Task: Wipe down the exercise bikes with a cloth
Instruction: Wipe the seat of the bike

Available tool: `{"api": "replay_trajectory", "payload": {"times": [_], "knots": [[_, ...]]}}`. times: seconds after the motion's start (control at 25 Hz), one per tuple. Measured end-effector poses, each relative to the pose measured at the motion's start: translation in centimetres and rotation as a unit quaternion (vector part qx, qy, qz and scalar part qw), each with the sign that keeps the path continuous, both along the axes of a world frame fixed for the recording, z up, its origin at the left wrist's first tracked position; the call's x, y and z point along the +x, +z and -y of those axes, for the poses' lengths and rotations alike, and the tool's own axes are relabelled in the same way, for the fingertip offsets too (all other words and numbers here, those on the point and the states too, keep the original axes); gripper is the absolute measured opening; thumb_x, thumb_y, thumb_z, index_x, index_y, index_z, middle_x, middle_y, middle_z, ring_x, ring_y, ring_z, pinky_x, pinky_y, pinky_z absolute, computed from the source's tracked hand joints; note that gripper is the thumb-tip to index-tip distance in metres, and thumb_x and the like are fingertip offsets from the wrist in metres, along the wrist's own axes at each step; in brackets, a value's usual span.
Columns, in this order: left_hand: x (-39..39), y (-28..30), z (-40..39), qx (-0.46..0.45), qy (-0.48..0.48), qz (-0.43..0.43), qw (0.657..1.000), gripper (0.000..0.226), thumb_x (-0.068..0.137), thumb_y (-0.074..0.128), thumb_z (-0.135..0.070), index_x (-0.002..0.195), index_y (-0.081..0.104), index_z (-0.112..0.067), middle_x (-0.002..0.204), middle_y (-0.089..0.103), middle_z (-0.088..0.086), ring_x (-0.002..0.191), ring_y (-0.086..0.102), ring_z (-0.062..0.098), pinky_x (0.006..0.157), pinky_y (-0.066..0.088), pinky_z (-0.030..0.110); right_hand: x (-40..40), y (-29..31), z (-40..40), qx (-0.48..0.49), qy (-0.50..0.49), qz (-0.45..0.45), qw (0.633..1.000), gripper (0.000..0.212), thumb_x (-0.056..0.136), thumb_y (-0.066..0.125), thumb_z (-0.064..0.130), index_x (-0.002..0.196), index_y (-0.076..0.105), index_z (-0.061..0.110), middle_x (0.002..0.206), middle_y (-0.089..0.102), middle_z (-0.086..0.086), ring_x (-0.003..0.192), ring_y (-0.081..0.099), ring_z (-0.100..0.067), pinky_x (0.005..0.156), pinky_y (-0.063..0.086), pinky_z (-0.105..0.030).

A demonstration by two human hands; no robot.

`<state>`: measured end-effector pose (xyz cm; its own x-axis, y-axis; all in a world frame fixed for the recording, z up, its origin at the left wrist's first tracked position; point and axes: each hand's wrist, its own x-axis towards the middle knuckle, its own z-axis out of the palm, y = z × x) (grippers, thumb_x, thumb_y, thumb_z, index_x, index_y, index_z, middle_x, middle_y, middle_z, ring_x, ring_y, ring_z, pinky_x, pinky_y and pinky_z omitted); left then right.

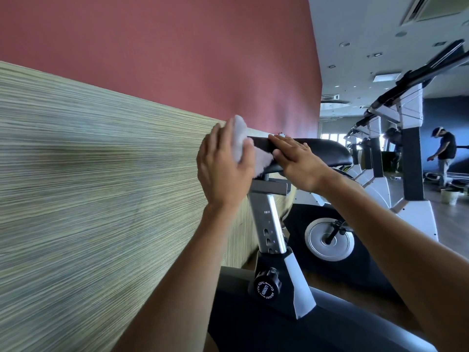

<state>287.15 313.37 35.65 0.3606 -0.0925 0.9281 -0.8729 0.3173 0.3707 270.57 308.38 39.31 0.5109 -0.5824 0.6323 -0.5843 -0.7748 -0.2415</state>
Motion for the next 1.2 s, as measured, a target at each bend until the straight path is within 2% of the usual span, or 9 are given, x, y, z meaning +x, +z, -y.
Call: {"api": "replay_trajectory", "payload": {"times": [0.12, 0.28, 0.44, 0.56, 0.64, 0.72, 0.84, 0.96, 1.2], "knots": [[2.5, 0.4, 0.3, 0.016, -0.072, 0.108, 0.991, 0.05, 0.098, 0.045, -0.043, 0.143, 0.059, -0.024, 0.144, 0.059, -0.005, 0.134, 0.052, 0.012, 0.113, 0.042, 0.038, 0.0, 0.6, 0.5, 0.01, 0.018, 0.008, 1.0, 0.048, 0.111, 0.034, 0.031, 0.157, 0.035, 0.021, 0.164, 0.031, 0.002, 0.155, 0.016, -0.016, 0.127, 0.003, -0.04], [5.4, 3.5, 2.3, 0.114, -0.269, -0.176, 0.94, 0.046, 0.084, 0.049, -0.056, 0.121, 0.072, -0.039, 0.122, 0.072, -0.015, 0.121, 0.062, 0.01, 0.11, 0.045, 0.044, 1.9, 2.7, 0.8, 0.055, 0.059, 0.034, 0.996, 0.041, 0.109, 0.04, 0.033, 0.141, 0.058, 0.014, 0.145, 0.058, -0.004, 0.138, 0.047, -0.017, 0.121, 0.027, -0.033], [4.0, 3.3, 1.2, 0.132, -0.232, -0.205, 0.942, 0.053, 0.092, 0.043, -0.052, 0.14, 0.06, -0.035, 0.139, 0.063, -0.013, 0.129, 0.056, 0.01, 0.111, 0.042, 0.034, 5.7, 6.4, 2.0, 0.173, 0.039, 0.006, 0.984, 0.047, 0.107, 0.038, 0.051, 0.129, 0.068, 0.023, 0.133, 0.066, 0.003, 0.127, 0.056, -0.016, 0.117, 0.035, -0.038], [2.8, 3.9, -0.1, 0.141, -0.187, -0.149, 0.961, 0.056, 0.099, 0.04, -0.047, 0.148, 0.051, -0.024, 0.149, 0.055, -0.007, 0.137, 0.049, 0.013, 0.111, 0.04, 0.033, 7.1, 6.4, 2.6, 0.152, -0.013, -0.078, 0.985, 0.07, 0.095, 0.02, 0.066, 0.149, 0.049, 0.032, 0.158, 0.043, 0.008, 0.147, 0.034, -0.01, 0.124, 0.021, -0.041], [5.6, 6.7, 2.4, 0.238, -0.205, -0.14, 0.939, 0.044, 0.102, 0.039, -0.043, 0.14, 0.054, -0.027, 0.139, 0.061, -0.003, 0.126, 0.057, 0.022, 0.102, 0.046, 0.039, 8.0, 6.4, 2.5, 0.158, -0.069, -0.135, 0.976, 0.084, 0.084, 0.009, 0.063, 0.159, 0.03, 0.031, 0.167, 0.019, 0.012, 0.154, 0.013, -0.005, 0.127, 0.007, -0.038], [8.2, 8.7, 5.2, 0.358, -0.222, -0.105, 0.901, 0.038, 0.102, 0.037, -0.041, 0.134, 0.048, -0.022, 0.129, 0.062, 0.009, 0.114, 0.061, 0.036, 0.089, 0.05, 0.047, 8.4, 6.8, 2.5, 0.183, -0.108, -0.165, 0.963, 0.078, 0.09, 0.01, 0.059, 0.162, 0.018, 0.03, 0.169, 0.007, 0.012, 0.155, 0.002, -0.003, 0.126, 0.001, -0.035], [7.5, 9.3, 4.5, 0.438, -0.218, -0.179, 0.853, 0.063, 0.099, 0.029, -0.055, 0.15, 0.044, -0.021, 0.149, 0.052, 0.006, 0.132, 0.052, 0.031, 0.105, 0.044, 0.046, 8.9, 7.8, 2.1, 0.229, -0.134, -0.19, 0.945, 0.059, 0.107, 0.016, 0.045, 0.163, 0.006, 0.029, 0.169, -0.005, 0.012, 0.154, -0.008, -0.002, 0.125, -0.007, -0.034], [5.5, 9.5, 1.0, 0.437, -0.207, -0.214, 0.849, 0.08, 0.092, 0.029, -0.06, 0.16, 0.03, -0.017, 0.163, 0.035, 0.003, 0.148, 0.035, 0.019, 0.12, 0.028, 0.036, 9.8, 8.0, 1.5, 0.261, -0.181, -0.171, 0.933, 0.06, 0.104, 0.016, 0.041, 0.162, 0.005, 0.029, 0.169, -0.008, 0.012, 0.154, -0.012, -0.004, 0.125, -0.011, -0.038], [8.7, 12.0, 8.6, 0.543, -0.231, -0.143, 0.795, 0.06, 0.103, 0.046, -0.036, 0.159, 0.031, -0.02, 0.16, 0.041, 0.004, 0.144, 0.039, 0.022, 0.112, 0.027, 0.031, 11.0, 7.4, 0.9, 0.264, -0.256, -0.041, 0.929, 0.069, 0.094, 0.015, 0.046, 0.161, 0.021, 0.03, 0.168, 0.008, 0.017, 0.154, 0.0, -0.001, 0.123, -0.008, -0.029]]}}
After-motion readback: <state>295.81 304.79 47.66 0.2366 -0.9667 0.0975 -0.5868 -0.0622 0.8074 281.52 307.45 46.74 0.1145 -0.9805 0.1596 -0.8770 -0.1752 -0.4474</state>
